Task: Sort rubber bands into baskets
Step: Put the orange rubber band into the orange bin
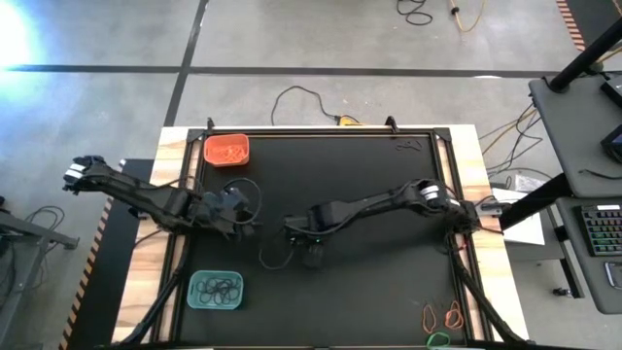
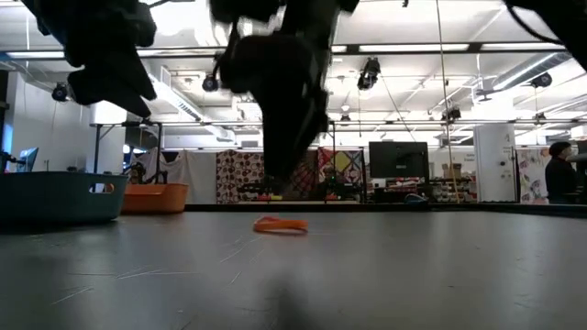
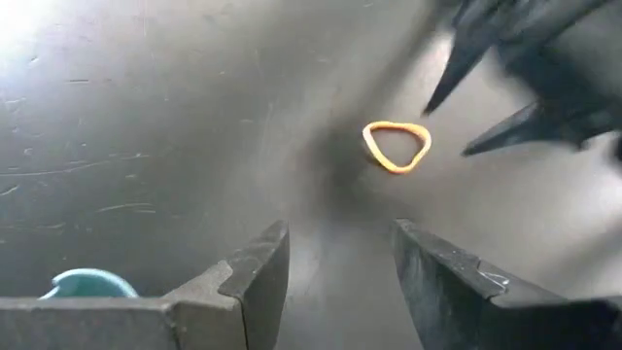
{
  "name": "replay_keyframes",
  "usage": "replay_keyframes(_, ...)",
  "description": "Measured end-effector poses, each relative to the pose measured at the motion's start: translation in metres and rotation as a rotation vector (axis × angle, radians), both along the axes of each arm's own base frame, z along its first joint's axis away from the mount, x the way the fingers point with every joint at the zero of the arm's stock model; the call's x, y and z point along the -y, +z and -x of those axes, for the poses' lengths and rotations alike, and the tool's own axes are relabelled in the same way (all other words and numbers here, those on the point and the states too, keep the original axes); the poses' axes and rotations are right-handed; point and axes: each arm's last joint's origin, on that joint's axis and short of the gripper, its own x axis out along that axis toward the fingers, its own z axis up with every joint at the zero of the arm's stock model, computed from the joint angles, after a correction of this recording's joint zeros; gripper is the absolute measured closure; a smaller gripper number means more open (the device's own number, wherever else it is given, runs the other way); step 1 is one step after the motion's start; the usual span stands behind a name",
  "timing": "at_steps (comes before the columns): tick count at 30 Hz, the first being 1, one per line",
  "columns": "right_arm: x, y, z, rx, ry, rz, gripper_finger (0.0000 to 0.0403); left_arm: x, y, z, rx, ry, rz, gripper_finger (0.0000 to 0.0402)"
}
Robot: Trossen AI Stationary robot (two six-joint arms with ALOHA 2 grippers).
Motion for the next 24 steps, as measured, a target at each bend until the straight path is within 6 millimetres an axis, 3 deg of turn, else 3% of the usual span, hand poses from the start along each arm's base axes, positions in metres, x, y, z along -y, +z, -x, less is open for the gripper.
replay_keyframes(6,0.005,0.057,0.045,0.122,0.07,0.198,0.0155,0.008,-0.011,-0.03,0.07,0.02,-0.032,0.0233)
replay_keyframes(12,0.016,0.098,0.113,0.257,0.056,0.238,0.014,0.02,-0.032,-0.07,0.171,-0.001,-0.032,0.0233)
replay_keyframes(18,0.006,0.1,0.17,0.376,0.02,0.17,0.0146,0.028,-0.063,-0.099,0.138,0.041,-0.015,0.0221)
replay_keyframes(24,-0.005,0.083,0.202,0.415,-0.001,0.11,0.0153,0.03,-0.07,-0.126,0.037,0.084,-0.052,0.018)
